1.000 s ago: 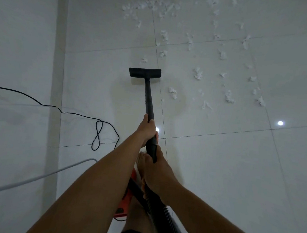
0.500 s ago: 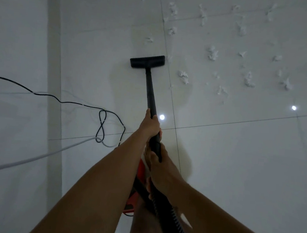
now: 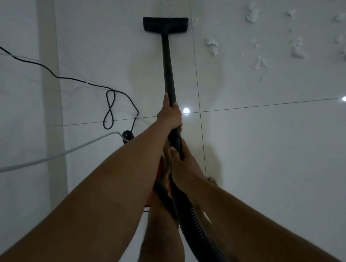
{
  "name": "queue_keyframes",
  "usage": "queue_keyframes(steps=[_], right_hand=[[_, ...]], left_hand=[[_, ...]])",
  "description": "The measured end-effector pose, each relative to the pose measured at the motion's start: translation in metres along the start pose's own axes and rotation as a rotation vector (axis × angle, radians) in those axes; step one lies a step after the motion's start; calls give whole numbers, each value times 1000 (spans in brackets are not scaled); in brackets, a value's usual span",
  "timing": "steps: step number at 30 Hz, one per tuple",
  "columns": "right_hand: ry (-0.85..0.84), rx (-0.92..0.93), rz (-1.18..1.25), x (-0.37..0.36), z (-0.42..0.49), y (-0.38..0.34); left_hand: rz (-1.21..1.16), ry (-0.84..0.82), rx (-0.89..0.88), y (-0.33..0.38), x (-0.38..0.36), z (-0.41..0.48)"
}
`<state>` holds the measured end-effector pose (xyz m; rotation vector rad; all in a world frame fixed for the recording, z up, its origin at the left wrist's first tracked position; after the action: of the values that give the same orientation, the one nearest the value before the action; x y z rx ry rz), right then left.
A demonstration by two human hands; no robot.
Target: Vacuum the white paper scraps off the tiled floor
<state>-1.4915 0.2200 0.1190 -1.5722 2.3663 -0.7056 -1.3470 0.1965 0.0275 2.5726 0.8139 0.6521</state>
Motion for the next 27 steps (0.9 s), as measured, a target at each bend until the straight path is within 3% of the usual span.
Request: queue_keyframes(steps=[8,27], right_hand=[[15,-34,-27,1,0,9],[52,8,-229,-2,0,12]], left_hand=[[-86,-14,41,-3,-8,-1],[71,15,-24,-3,-9,1]])
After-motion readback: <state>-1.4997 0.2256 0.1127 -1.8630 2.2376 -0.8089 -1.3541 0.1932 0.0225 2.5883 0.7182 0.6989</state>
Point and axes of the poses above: each hand's wrist, its own z-axis towards the middle knuckle, its own x-axis out of the back of the hand, y = z × x, the point moved 1 cm from there along z, towards the middle knuckle, and after that the axes turned 3 degrees about -z, right-handed, at the moved point
